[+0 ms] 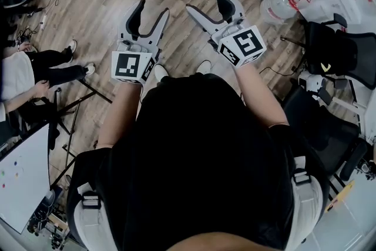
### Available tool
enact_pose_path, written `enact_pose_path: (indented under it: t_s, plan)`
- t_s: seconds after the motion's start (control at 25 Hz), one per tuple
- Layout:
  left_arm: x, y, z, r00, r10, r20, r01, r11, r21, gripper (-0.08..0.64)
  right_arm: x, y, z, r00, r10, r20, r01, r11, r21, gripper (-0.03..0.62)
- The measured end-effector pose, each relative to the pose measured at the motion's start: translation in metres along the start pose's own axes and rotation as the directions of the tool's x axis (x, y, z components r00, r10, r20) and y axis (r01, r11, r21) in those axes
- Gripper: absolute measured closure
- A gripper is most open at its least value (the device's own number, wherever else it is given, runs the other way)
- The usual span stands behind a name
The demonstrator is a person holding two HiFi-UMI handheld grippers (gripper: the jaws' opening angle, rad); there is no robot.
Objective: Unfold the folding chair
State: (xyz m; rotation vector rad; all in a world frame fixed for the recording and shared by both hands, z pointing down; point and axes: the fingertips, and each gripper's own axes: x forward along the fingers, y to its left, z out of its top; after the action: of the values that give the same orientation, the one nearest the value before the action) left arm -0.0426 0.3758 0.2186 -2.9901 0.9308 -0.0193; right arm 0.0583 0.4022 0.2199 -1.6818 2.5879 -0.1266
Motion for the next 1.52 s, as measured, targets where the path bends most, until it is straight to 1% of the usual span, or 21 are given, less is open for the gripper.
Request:
enact_pose_path:
  t_s: [0.16,0.24,0.4,0.52,0.6,0.72,0.84,1.04,1.36,1.52]
  plan:
    - [0.012,-0.014,-0.002,1.000,0.029,-0.013,-0.029,1.000,0.008,0.259,-0.016,-0.020,0.002,1.000,-0.004,-0.001,0.004,1.000,-0.014,0.230]
    - [0.019,-0.021,-0.003,0.999,0.046,-0.017,-0.046,0.999,0.009,0.252,-0.023,-0.031,0.000,1.000,-0.001,-0.008,0.001,1.000,-0.013,0.215]
    - [0.032,-0.031,-0.005,0.997,0.079,-0.023,-0.079,0.997,0.008,0.244,-0.034,-0.050,-0.004,1.000,0.011,-0.028,-0.011,1.000,-0.011,0.201]
    - [0.043,-0.034,-0.005,0.996,0.081,-0.023,-0.081,0.997,-0.018,0.238,-0.035,-0.064,-0.007,0.999,0.012,-0.037,-0.012,1.000,-0.008,0.198]
    - [0.049,-0.031,-0.007,0.997,0.080,-0.024,-0.081,0.996,-0.033,0.235,-0.029,-0.071,-0.008,0.999,0.005,-0.040,-0.005,1.000,-0.010,0.193]
    - [0.058,-0.019,-0.012,0.996,0.082,-0.029,-0.083,0.996,-0.034,0.227,-0.014,-0.080,-0.010,0.999,0.001,-0.043,-0.002,1.000,-0.019,0.181]
    - [0.072,0.001,-0.017,0.996,0.087,-0.029,-0.088,0.995,-0.036,0.222,0.007,-0.090,-0.014,0.999,0.003,-0.052,-0.004,1.000,-0.023,0.172]
    - [0.106,0.046,-0.021,0.996,0.086,-0.026,-0.087,0.995,-0.038,0.222,0.055,-0.112,-0.014,0.998,0.003,-0.070,-0.005,1.000,-0.030,0.169]
    - [0.163,0.144,-0.017,0.998,0.064,-0.029,-0.065,0.997,-0.041,0.219,0.164,-0.146,-0.003,0.996,-0.014,-0.090,0.010,0.999,-0.041,0.167]
    - [0.182,0.190,-0.018,0.998,0.047,-0.029,-0.048,0.998,-0.042,0.215,0.211,-0.157,-0.004,0.994,-0.034,-0.102,0.030,0.998,-0.046,0.167]
